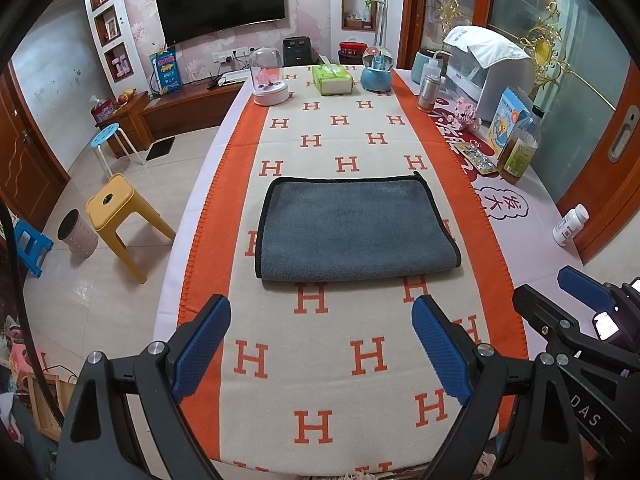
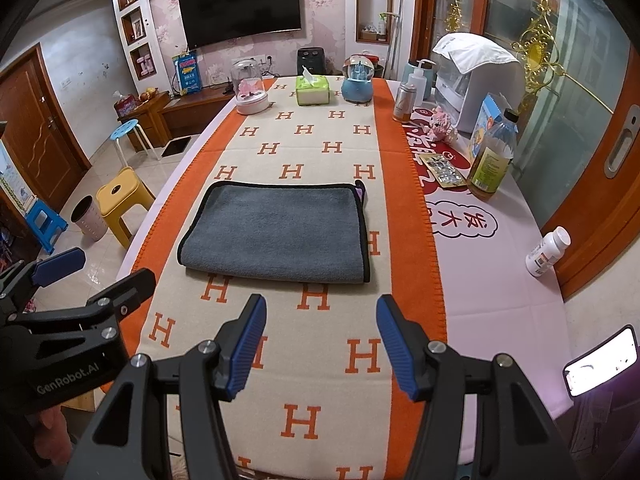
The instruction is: Fold towel
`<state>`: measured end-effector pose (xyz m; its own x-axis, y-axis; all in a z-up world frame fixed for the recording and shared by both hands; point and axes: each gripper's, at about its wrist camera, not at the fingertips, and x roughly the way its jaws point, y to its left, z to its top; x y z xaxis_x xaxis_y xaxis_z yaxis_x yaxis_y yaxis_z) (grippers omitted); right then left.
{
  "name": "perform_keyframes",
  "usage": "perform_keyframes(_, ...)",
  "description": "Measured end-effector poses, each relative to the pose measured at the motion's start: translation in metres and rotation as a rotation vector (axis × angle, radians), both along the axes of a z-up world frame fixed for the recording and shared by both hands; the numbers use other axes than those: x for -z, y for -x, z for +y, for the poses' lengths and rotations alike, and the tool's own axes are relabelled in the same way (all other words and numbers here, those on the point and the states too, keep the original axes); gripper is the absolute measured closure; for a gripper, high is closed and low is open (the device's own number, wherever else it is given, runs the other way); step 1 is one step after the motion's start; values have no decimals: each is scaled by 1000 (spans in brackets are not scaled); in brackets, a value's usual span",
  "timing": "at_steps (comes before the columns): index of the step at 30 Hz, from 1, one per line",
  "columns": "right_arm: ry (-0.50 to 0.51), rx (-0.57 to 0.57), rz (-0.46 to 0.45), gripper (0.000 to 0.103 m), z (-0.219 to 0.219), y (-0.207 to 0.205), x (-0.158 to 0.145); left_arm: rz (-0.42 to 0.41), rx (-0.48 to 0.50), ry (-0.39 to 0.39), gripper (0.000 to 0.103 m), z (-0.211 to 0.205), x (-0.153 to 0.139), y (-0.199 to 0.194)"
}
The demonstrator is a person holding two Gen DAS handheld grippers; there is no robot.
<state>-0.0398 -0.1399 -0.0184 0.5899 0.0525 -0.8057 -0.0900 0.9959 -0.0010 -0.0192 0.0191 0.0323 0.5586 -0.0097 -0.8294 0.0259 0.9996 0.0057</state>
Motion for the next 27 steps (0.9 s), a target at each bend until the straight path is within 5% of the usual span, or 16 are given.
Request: perform_keyframes(27, -1, -14, 9, 45, 6, -6, 7, 3, -1, -3, 12, 6, 7, 3)
